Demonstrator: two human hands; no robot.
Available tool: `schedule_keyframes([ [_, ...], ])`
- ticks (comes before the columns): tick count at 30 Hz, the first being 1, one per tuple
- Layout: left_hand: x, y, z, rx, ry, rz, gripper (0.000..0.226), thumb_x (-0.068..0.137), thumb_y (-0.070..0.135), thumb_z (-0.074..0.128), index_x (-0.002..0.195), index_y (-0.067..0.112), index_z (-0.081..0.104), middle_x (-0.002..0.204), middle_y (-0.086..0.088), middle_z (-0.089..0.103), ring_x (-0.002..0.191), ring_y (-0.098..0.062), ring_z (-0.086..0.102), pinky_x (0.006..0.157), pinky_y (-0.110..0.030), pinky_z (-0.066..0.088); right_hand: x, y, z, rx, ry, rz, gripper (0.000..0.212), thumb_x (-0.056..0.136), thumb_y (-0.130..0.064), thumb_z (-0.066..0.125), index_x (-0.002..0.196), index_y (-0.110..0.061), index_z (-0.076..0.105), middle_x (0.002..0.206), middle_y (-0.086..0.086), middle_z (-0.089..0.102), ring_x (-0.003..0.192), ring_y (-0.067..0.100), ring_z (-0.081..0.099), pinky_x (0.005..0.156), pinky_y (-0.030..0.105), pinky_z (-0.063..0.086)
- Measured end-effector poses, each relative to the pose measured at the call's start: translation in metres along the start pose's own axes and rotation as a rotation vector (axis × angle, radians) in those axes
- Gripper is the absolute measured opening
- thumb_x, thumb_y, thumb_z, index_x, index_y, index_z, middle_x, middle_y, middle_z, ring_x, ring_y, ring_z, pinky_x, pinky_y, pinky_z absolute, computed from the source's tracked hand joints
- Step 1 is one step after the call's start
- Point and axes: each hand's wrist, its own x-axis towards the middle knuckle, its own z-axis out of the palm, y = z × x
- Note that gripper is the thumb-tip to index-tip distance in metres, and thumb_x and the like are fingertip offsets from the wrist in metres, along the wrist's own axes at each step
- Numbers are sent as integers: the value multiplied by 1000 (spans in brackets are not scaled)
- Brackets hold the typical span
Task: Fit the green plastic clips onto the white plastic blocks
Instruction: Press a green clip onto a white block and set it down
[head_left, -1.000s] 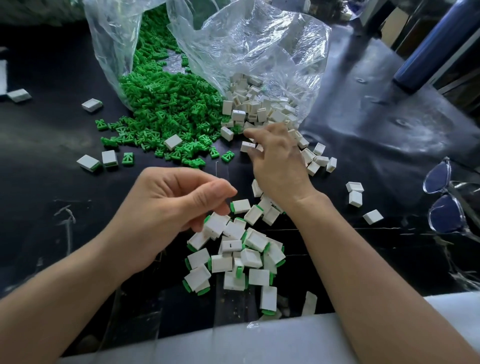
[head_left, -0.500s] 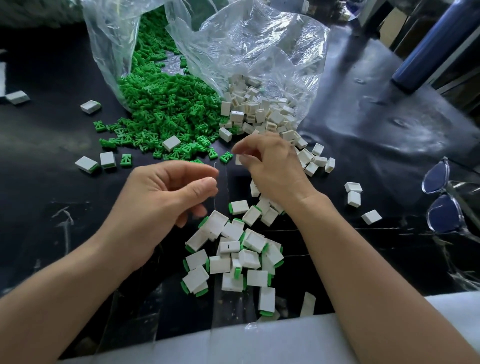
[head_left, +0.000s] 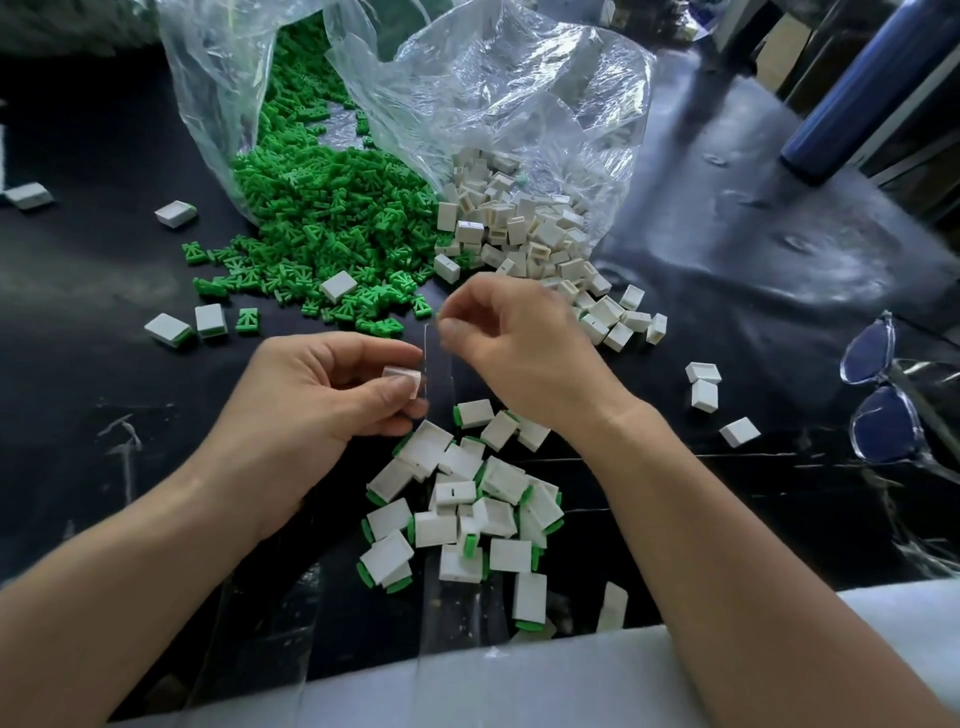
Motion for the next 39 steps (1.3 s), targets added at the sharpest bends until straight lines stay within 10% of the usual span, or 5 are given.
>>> schedule_keyframes([
  [8, 1, 0, -1, -114, -33, -75, 11, 87, 1, 54, 84, 7, 63, 77, -10, 73, 67, -16, 71, 52, -17, 52, 14, 18, 9, -451, -24, -11, 42, 95, -15, 44, 136, -23, 44, 129, 3, 43, 120, 23, 34, 97, 29, 26],
  [18, 2, 0, -2, -124, -52, -59, 13, 70, 8, 61, 83, 6, 60, 78, -10, 73, 69, -17, 71, 53, -18, 53, 13, 20, 7, -454, 5, -14, 14, 91, -26, 54, 98, -13, 55, 103, 4, 53, 101, 22, 48, 77, 27, 30],
  [25, 0, 2, -1, 11, 4, 41, 17, 57, 23, 69, 71, 13, 67, 59, -2, 65, 51, -9, 61, 46, -16, 49, 6, 5, 0, -9, 97, -10, 17, 88, -17, 60, 105, -13, 62, 72, -16, 50, 76, 8, 53, 73, 19, 41],
  [31, 2, 3, -1, 12, 75, 70, 29, 54, 29, 69, 74, 8, 63, 55, -1, 64, 45, -8, 57, 42, -16, 46, -4, -8, 1, 396, -42, 28, 19, 90, -8, 57, 79, -22, 54, 72, -3, 67, 62, 5, 65, 60, 16, 50],
  [39, 4, 2, -3, -5, 102, 137, 22, 62, 27, 66, 77, 11, 62, 60, 1, 68, 46, -6, 58, 43, -16, 46, -7, -11, 6, 319, -116, -12, 20, 86, -10, 61, 75, -24, 53, 72, 4, 67, 70, 19, 67, 67, 29, 53],
])
